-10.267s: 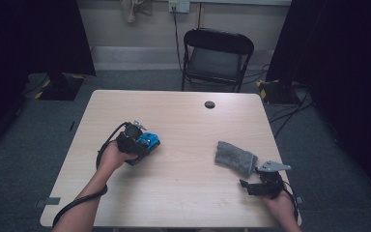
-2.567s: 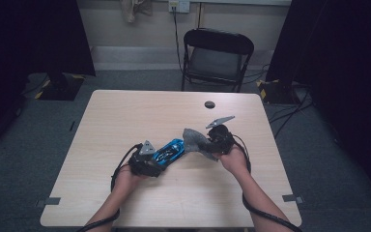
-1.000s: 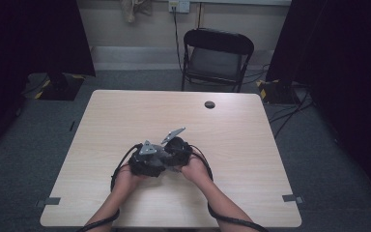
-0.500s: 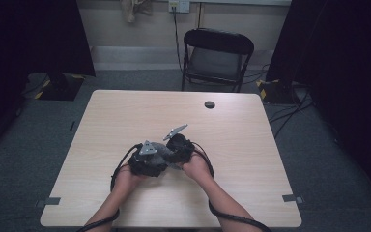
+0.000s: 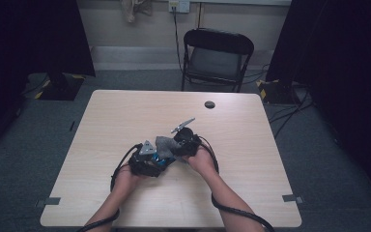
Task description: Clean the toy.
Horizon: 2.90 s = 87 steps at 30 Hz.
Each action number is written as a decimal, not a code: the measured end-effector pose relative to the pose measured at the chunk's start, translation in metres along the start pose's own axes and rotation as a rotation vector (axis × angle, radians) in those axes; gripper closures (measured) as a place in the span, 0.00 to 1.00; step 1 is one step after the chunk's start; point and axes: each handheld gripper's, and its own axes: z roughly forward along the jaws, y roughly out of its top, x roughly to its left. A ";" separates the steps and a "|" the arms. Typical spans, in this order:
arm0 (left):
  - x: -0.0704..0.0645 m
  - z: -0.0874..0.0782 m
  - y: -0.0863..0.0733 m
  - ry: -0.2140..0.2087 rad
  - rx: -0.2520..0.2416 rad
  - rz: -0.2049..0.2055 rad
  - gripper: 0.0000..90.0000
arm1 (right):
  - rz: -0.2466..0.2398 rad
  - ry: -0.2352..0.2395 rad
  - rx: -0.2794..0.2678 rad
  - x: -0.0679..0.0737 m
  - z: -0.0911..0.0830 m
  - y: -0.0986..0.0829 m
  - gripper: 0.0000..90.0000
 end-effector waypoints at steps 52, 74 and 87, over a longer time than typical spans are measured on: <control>0.000 0.000 0.000 0.001 -0.001 0.000 0.27 | 0.152 -0.098 -0.003 -0.051 0.011 -0.007 0.78; 0.000 0.000 0.000 0.000 0.000 0.000 0.27 | 0.232 -0.170 -0.018 -0.077 0.009 -0.021 0.78; 0.000 0.000 0.000 0.000 -0.001 0.000 0.27 | 0.195 -0.137 -0.074 -0.067 -0.022 -0.016 0.77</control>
